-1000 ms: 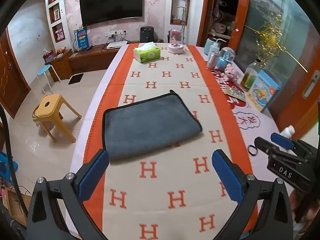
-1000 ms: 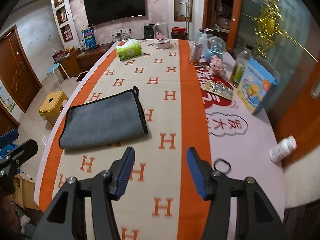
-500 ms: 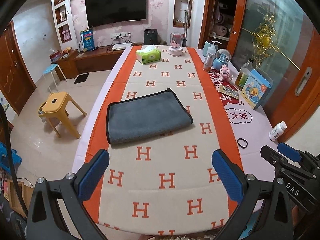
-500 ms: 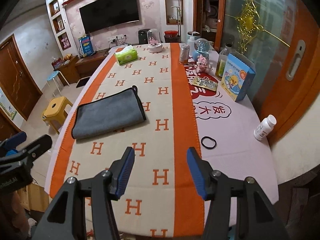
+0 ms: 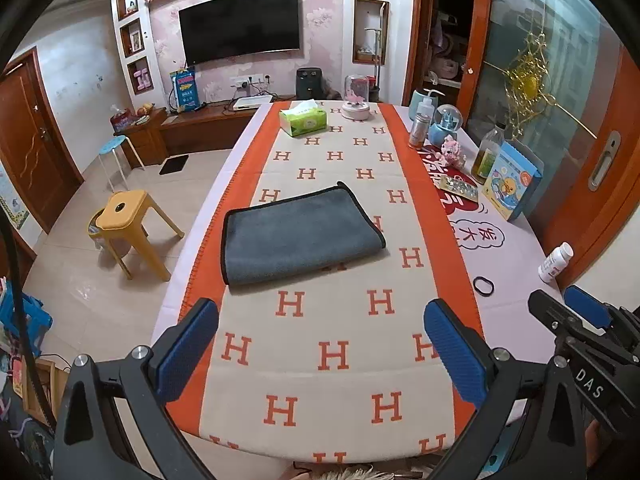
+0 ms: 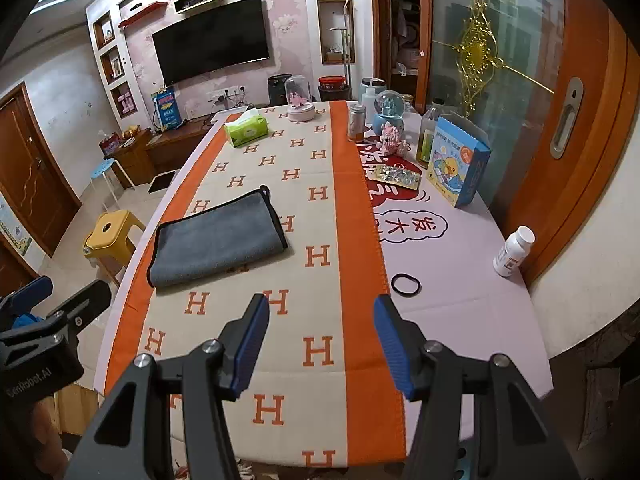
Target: Fold towel
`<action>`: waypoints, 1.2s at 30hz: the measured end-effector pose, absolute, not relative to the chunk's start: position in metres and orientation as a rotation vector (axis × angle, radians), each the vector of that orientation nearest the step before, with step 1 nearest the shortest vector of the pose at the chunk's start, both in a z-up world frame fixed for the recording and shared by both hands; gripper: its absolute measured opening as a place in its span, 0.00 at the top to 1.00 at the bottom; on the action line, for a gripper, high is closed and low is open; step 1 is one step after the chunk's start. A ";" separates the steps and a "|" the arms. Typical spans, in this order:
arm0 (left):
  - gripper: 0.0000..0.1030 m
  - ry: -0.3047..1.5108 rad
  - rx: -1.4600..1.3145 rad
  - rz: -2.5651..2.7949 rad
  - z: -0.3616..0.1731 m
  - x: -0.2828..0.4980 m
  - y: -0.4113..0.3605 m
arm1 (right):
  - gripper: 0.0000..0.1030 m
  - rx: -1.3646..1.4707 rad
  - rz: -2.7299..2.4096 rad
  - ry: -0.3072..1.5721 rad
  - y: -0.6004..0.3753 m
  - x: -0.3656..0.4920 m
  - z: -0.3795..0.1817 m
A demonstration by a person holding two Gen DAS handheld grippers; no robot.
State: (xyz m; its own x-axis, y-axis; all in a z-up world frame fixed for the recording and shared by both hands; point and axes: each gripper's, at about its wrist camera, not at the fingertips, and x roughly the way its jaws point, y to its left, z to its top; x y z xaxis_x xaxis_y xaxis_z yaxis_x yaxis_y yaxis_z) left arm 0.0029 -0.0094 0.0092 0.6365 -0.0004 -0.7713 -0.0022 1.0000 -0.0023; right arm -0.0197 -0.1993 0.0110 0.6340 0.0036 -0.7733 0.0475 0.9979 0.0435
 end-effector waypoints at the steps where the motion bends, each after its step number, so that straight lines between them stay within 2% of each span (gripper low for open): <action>1: 0.01 0.883 -0.001 -0.001 0.009 0.002 -0.011 | 0.47 0.061 -0.021 0.886 -0.199 -0.020 0.011; 36: 0.01 0.881 0.013 -0.001 0.007 -0.003 -0.017 | 0.47 0.048 -0.026 0.875 -0.199 -0.022 0.016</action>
